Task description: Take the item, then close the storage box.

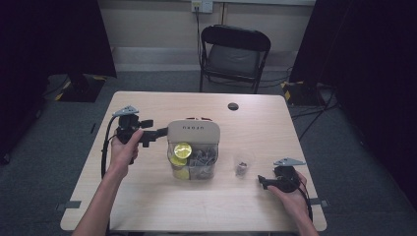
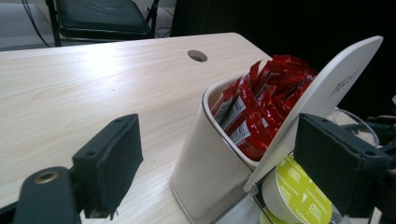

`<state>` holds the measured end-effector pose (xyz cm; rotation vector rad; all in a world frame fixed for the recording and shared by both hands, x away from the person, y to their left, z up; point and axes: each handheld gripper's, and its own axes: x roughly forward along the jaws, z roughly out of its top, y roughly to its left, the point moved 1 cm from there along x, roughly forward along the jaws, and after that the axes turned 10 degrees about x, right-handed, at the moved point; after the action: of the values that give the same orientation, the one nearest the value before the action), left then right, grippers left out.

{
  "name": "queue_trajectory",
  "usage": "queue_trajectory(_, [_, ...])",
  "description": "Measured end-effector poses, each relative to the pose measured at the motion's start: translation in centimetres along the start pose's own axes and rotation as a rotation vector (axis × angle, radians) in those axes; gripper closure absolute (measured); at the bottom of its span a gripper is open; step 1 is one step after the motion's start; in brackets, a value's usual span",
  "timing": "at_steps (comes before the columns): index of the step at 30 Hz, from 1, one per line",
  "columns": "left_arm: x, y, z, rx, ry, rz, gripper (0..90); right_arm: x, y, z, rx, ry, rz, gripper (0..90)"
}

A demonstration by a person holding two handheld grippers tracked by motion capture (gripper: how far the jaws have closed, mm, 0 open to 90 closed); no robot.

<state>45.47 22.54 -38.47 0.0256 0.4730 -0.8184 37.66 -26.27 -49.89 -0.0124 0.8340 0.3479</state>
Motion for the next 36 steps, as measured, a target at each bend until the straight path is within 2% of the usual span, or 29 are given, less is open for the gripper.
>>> queue_trajectory(2, [-0.1,0.1,0.1,-0.001,-0.011,-0.002,14.4,0.0,0.0,-0.1,-0.015,-0.011,-0.008,21.9])
queue_trajectory(4, [-0.5,0.2,0.2,-0.005,-0.014,0.035,17.0,0.1,0.0,-0.2,-0.007,-0.017,-0.010,20.5])
queue_trajectory(6, [-0.8,0.6,0.2,-0.025,-0.029,0.028,17.1,0.1,0.0,-0.4,-0.010,-0.039,-0.008,19.5])
queue_trajectory(9, [-0.8,0.9,0.3,-0.024,-0.028,0.050,17.1,0.2,0.0,-0.6,-0.008,-0.057,-0.008,19.5])
queue_trajectory(14, [0.2,1.1,-0.1,-0.031,-0.009,0.048,17.1,0.1,-0.1,-0.8,-0.009,-0.068,-0.006,19.5])
queue_trajectory(21, [1.4,1.1,0.0,-0.045,-0.011,0.039,17.3,0.2,-0.1,-0.9,-0.010,-0.083,-0.003,19.0])
queue_trajectory(24, [1.4,1.3,-0.1,-0.054,-0.013,0.024,17.3,0.2,-0.1,-0.9,-0.007,-0.082,-0.005,19.1])
queue_trajectory(36, [1.0,0.7,0.3,-0.038,-0.004,0.026,23.0,0.2,-0.1,-0.9,-0.008,-0.081,-0.003,19.0])
